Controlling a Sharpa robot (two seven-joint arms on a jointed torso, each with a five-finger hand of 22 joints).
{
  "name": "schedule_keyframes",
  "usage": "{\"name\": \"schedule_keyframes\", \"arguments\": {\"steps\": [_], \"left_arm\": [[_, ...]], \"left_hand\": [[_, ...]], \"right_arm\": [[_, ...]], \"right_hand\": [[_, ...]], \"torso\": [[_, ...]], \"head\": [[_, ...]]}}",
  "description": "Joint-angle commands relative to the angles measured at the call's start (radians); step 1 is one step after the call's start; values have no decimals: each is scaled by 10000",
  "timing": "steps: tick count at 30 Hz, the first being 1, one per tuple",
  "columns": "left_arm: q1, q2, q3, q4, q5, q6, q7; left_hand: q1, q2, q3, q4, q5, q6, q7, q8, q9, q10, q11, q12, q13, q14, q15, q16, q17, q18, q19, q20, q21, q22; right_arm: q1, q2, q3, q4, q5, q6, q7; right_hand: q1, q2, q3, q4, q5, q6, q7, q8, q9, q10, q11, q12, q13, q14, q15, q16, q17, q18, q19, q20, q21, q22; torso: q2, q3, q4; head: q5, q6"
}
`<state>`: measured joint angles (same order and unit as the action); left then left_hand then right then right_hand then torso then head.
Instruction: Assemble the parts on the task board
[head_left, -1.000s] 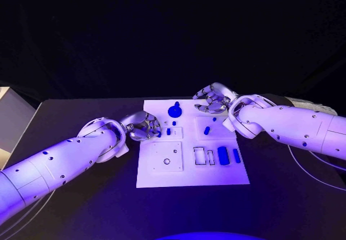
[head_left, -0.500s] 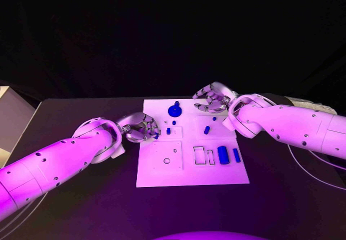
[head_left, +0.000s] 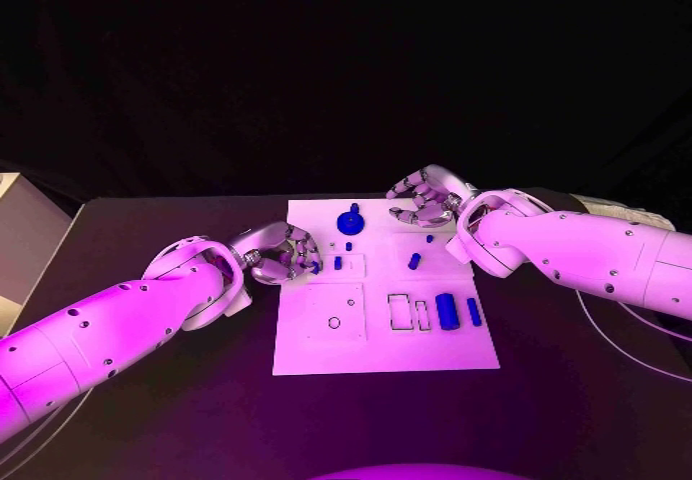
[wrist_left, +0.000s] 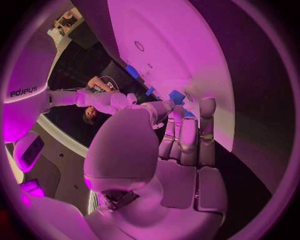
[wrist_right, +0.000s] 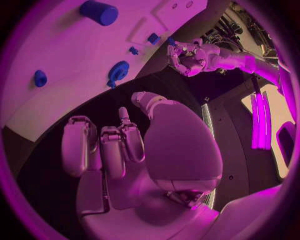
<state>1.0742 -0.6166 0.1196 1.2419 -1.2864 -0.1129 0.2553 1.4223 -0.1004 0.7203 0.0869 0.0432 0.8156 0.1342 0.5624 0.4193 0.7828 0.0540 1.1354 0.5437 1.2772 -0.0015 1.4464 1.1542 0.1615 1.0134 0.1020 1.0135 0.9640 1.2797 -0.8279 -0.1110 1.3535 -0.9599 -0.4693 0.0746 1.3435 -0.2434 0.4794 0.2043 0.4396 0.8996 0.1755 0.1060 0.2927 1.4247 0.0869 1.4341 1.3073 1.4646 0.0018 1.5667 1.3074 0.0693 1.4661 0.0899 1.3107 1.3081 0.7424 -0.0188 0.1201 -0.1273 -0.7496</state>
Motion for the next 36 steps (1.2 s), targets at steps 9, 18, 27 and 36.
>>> {"name": "schedule_keyframes", "arguments": {"steps": [9,18,27,36], "left_arm": [[-10,-186,175,356,405,-440,596],[-52,-116,158,23,29,-940,929],[-118,106,-24,-681,-291,-2099,1634],[-212,346,-145,-1030,-190,-3094,2119]], "left_hand": [[41,-25,58,34,69,271,-38,101,604,-32,12,52,-2,-21,20,45,-32,64,30,16,28,-15],[40,-40,59,31,69,282,-38,100,608,-34,9,54,-4,-8,22,56,-10,62,31,18,40,-3],[53,-72,66,13,70,302,-44,98,612,-27,1,58,-9,49,20,86,73,53,58,18,86,46],[74,-105,94,-5,71,348,-56,92,617,7,-10,65,-20,96,12,117,137,44,97,13,153,115]], "right_arm": [[-6,-23,1,13,-36,9,111],[-6,-30,1,17,-35,3,111],[-7,-35,1,22,-35,-1,115],[-9,-20,1,23,-35,1,120]], "right_hand": [[-93,-6,38,-4,42,91,4,-69,-8,54,-6,65,1253,1062,18,41,2634,-96,404,68,6,374],[-93,-6,38,-4,42,91,4,-69,-8,54,-6,65,1253,1062,18,41,2634,-96,404,68,6,374],[-121,-4,45,-8,38,94,3,-71,-8,45,-6,57,1243,1062,19,41,2634,-96,404,68,6,375],[-121,-4,45,-8,38,94,3,-71,-8,45,-6,57,1243,1062,19,41,2634,-96,404,68,6,375]], "torso": [[-5,9,1],[-5,9,7],[2,2,-2],[4,0,-1]], "head": [[-24,-7],[-26,-12],[-24,2],[-23,6]]}}
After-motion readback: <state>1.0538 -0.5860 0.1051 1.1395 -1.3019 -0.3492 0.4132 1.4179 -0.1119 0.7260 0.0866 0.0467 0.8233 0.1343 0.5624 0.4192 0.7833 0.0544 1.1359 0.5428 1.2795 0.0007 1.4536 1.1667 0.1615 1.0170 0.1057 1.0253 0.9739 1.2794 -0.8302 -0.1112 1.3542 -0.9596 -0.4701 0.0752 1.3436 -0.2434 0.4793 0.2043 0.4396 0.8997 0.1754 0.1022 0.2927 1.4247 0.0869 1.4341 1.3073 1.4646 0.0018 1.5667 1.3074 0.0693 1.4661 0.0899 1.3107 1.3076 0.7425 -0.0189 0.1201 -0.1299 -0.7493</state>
